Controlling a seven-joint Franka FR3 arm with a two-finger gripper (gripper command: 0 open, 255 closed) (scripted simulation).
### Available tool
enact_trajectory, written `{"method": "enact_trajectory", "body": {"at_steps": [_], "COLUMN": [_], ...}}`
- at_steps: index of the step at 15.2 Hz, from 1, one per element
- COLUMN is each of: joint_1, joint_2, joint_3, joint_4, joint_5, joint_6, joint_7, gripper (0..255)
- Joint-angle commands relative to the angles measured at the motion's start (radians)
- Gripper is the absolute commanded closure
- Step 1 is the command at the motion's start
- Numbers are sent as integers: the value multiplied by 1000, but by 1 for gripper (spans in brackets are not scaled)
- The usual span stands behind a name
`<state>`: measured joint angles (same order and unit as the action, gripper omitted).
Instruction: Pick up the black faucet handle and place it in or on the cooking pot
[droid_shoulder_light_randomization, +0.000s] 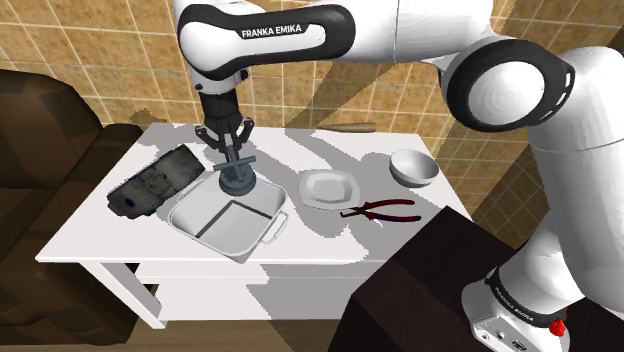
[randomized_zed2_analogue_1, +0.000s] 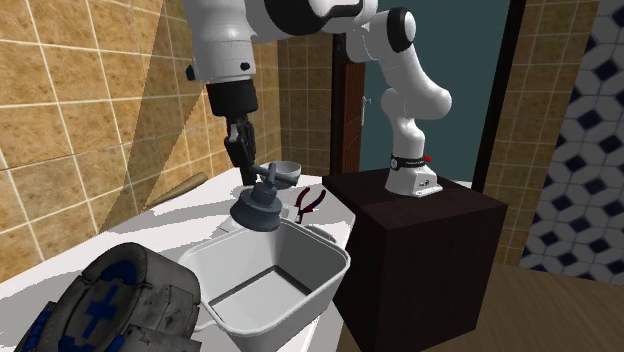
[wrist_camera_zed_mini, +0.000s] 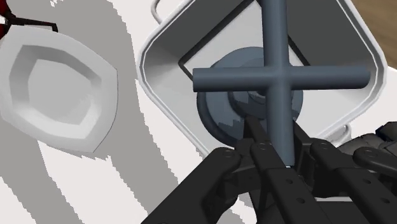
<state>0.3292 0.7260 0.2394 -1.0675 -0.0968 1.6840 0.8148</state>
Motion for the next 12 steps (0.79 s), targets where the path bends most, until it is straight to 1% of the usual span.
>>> {"method": "enact_trajectory", "body": {"at_steps": [1, 2, 5, 12], "joint_1": [50, 75, 61, 46], "joint_2": [164, 253, 215, 192], "joint_3": [-9, -17, -15, -13], "joint_4": [291, 454, 343, 207], "joint_5": [-18, -24, -21, -21], "joint_6": [-124, -196, -125, -12], "joint_7": [7, 3, 6, 9], "gripper": [255, 255, 255, 255]}}
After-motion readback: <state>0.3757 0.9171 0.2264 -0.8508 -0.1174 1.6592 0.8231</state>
